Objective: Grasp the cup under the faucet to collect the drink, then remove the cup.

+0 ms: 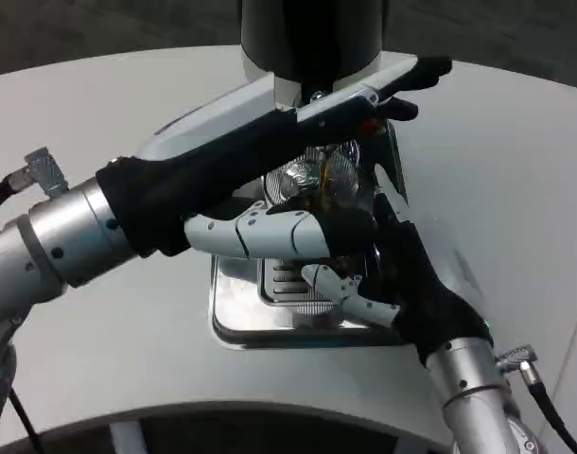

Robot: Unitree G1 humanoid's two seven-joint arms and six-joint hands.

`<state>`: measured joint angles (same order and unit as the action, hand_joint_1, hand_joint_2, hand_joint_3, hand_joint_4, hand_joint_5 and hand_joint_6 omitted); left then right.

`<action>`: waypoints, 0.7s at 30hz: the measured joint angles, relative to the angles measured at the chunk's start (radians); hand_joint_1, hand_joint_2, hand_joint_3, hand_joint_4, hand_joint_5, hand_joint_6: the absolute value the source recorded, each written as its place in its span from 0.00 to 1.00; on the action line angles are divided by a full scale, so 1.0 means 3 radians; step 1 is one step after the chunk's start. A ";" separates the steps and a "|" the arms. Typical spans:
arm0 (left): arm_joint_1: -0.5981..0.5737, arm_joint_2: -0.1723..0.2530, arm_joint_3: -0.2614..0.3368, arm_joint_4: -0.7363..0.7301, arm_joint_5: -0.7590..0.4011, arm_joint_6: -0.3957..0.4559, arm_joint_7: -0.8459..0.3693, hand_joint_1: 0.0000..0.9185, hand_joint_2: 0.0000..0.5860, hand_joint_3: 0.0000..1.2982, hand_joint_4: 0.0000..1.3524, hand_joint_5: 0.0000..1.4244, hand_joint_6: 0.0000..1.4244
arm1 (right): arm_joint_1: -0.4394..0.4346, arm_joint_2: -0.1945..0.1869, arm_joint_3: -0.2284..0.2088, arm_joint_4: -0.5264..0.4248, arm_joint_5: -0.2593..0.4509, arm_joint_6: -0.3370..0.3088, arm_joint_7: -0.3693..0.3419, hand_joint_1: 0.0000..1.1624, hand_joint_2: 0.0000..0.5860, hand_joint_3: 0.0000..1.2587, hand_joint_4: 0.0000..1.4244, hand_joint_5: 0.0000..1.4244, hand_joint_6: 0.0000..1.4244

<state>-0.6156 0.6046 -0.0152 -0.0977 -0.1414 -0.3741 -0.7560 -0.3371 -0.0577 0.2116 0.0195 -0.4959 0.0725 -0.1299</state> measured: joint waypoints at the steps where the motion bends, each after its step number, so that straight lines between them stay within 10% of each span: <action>1: 0.0000 0.0002 0.0000 -0.0001 0.0000 0.0002 0.0001 0.00 0.18 0.00 0.00 0.07 0.04 | -0.0027 0.0004 -0.0007 0.0046 0.0031 -0.0013 0.0000 0.52 0.35 0.00 0.00 0.00 0.08; 21: 0.0020 0.0022 0.0000 -0.0028 0.0000 0.0026 0.0035 0.00 0.19 0.00 0.00 0.06 0.03 | -0.0381 0.0126 -0.0027 0.0535 0.0225 -0.0173 -0.0163 0.58 0.32 0.00 0.00 0.00 0.10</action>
<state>-0.6096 0.6111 -0.0151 -0.1060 -0.1413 -0.3663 -0.7454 -0.4513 -0.0199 0.2036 0.1799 -0.4283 0.0207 -0.1788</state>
